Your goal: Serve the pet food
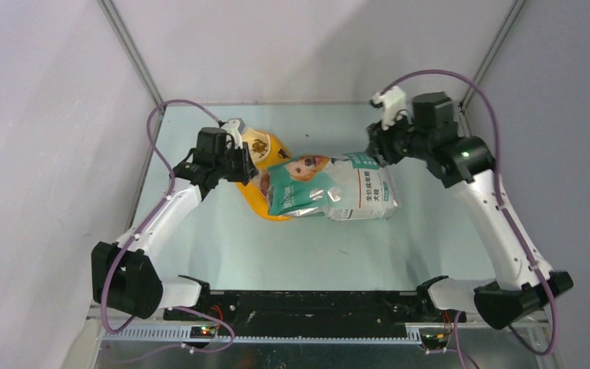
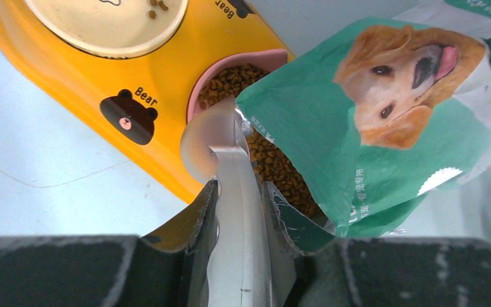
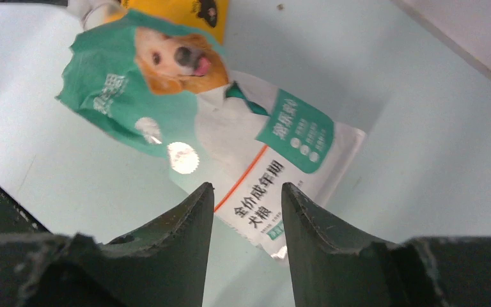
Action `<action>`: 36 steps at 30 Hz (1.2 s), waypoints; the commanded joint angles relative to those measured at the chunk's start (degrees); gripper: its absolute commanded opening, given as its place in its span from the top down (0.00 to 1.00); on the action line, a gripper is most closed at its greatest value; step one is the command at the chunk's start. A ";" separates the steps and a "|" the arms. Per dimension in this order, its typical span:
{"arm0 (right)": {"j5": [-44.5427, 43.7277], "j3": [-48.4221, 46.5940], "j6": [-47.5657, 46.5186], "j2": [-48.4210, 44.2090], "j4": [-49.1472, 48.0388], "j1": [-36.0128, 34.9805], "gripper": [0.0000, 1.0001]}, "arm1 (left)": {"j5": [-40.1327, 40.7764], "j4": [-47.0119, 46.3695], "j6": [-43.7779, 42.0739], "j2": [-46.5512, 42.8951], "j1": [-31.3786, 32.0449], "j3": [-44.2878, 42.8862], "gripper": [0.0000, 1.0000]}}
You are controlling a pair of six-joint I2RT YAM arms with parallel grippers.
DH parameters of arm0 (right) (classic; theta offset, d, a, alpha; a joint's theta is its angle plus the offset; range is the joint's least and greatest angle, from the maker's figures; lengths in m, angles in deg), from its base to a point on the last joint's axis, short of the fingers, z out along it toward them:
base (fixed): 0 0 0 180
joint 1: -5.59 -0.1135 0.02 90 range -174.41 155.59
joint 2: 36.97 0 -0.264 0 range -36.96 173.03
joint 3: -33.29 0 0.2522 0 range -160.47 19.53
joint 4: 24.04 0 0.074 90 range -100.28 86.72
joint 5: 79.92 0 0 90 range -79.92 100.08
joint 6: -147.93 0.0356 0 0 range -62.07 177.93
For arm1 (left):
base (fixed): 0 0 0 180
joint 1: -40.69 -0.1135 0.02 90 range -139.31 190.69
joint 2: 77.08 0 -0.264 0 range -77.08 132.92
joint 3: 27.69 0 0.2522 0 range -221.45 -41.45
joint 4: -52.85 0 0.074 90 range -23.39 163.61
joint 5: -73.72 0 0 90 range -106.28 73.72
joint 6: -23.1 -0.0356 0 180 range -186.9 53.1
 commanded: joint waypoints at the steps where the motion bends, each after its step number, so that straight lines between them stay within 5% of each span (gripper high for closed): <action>1: -6.26 -5.08 -1.96 5.09 1.32 -11.21 0.51 | 7.34 3.20 -6.41 -2.59 1.35 -3.34 1.00; 9: -15.23 -15.53 1.53 19.64 0.49 -28.42 0.26 | 9.33 1.45 -5.93 -9.11 0.46 -1.77 1.00; 15: -31.78 -23.30 9.16 33.53 -1.71 -35.95 0.13 | 3.92 -2.34 3.06 -10.78 -5.60 -0.49 1.00; 28: -49.52 -31.95 15.77 49.41 -1.27 -43.54 0.22 | 2.48 -7.18 11.27 -19.88 -19.15 7.04 1.00; 36: -57.14 -32.25 15.02 54.20 -3.91 -44.78 0.25 | 0.65 -7.63 13.06 -24.23 -20.79 8.26 1.00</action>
